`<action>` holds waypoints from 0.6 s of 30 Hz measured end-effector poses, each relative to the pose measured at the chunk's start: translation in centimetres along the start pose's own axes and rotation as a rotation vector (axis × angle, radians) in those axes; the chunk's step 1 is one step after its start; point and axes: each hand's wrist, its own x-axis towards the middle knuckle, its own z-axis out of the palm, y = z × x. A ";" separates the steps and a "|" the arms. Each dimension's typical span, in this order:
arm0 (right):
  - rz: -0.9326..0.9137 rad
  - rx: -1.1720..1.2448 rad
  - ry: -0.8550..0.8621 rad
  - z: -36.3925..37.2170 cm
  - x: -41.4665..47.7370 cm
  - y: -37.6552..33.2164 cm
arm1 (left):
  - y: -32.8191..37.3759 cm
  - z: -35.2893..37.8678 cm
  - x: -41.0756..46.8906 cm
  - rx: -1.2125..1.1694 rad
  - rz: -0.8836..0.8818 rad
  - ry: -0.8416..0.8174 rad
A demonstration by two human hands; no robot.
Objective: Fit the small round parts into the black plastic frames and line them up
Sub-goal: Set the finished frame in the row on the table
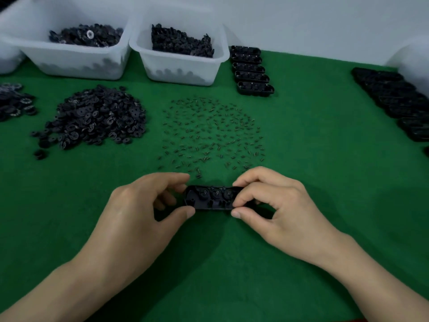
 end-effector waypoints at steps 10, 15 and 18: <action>0.045 -0.172 0.283 -5.2 3.8 6.0 | 4.5 1.9 9.2 -0.716 -0.254 -0.217; 0.146 -0.218 0.394 -8.4 7.9 11.1 | 7.0 5.0 17.9 -0.910 -0.392 -0.277; 0.205 -0.228 0.455 -10.3 11.4 14.8 | 8.6 6.6 23.1 -0.968 -0.417 -0.315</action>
